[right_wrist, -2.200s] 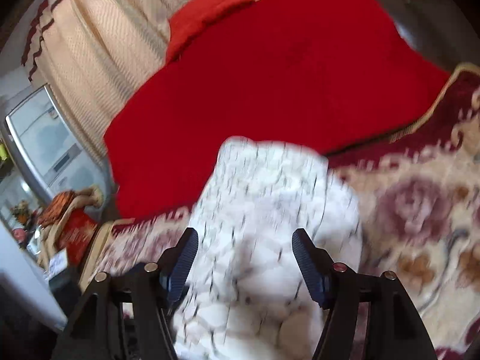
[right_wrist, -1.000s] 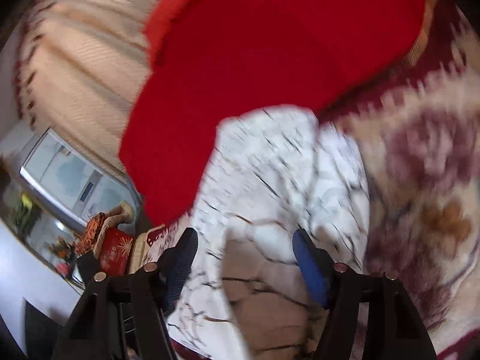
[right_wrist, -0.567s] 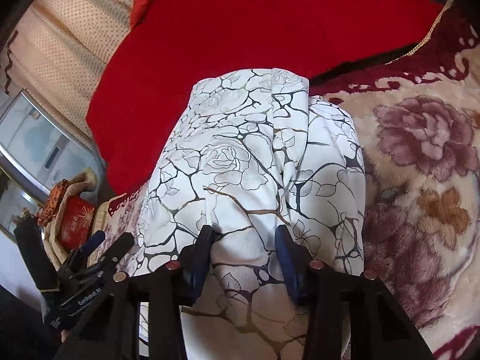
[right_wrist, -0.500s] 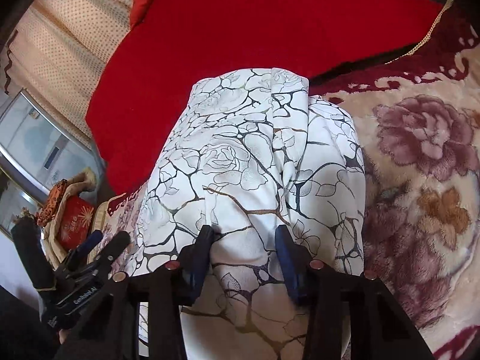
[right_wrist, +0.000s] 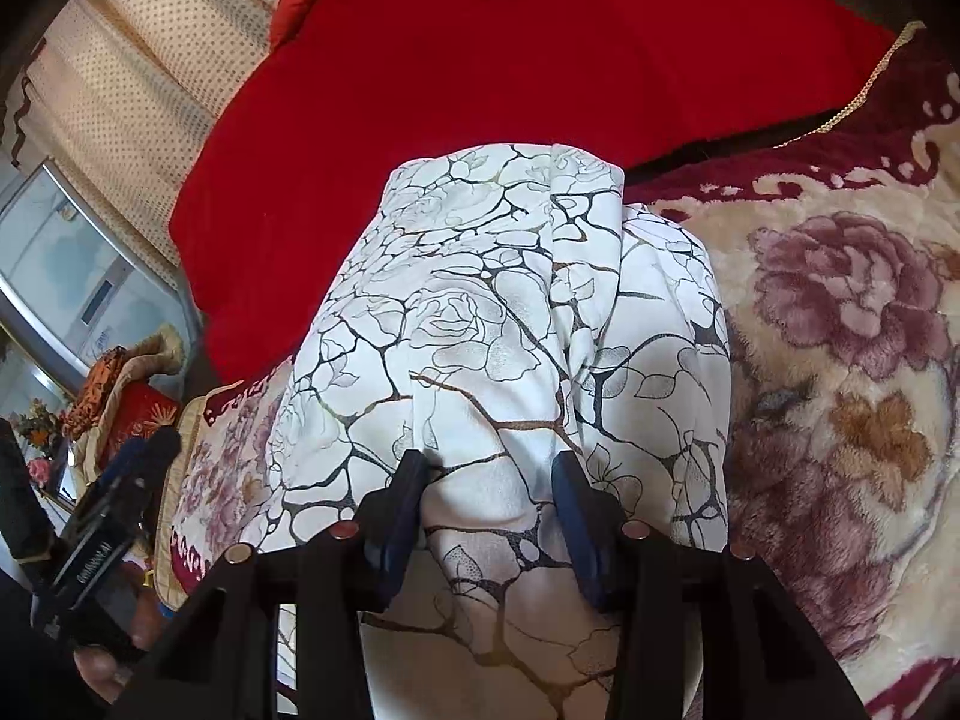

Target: Fold large clothes

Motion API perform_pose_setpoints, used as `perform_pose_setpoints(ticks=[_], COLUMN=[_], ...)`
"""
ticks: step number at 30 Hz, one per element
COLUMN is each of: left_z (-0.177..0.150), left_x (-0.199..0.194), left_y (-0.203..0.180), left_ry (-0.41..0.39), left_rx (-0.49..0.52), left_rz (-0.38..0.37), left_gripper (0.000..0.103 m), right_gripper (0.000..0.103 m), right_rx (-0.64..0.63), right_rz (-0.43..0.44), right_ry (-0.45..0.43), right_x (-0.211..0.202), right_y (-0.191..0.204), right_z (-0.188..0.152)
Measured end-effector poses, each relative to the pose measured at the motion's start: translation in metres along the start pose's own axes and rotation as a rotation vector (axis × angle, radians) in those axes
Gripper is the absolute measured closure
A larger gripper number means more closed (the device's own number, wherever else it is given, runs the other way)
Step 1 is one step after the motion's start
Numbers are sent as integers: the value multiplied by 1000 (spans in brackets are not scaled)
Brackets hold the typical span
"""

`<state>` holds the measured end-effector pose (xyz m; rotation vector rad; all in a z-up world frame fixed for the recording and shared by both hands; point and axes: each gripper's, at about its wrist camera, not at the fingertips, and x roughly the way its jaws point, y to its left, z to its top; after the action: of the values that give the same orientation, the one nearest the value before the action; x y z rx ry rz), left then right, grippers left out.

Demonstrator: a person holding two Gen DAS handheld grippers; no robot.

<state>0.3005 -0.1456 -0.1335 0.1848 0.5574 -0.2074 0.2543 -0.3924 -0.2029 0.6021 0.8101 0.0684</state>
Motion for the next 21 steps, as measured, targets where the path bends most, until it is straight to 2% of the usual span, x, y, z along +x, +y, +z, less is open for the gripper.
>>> perform_pose_setpoints(ticks=[5,8,12,14,18,21], left_z=[2,2,3,4,3,-3], left_x=[-1,1,10,13,23,47], left_y=[8,12,17,21,22,13], left_ry=[-16,-14,-6,-3,13,95], left_rx=[-2,-8,-8,-17,-11,18], left_rz=[23,29,57,60,80,54], left_gripper=[0,0,0,0,0,0], right_gripper=[54,54,54,54,54,54], right_rx=[-15,-67,-126,-139,-138,-96], right_rz=[-23,-32,12,9,-52,-105], right_ry=[-20,-85,-156,-146,-106,-54], right_x=[-8,-24,-40,-34,-5,24], right_y=[8,26,59,69,82,73], right_z=[3,8,28,38,64,76])
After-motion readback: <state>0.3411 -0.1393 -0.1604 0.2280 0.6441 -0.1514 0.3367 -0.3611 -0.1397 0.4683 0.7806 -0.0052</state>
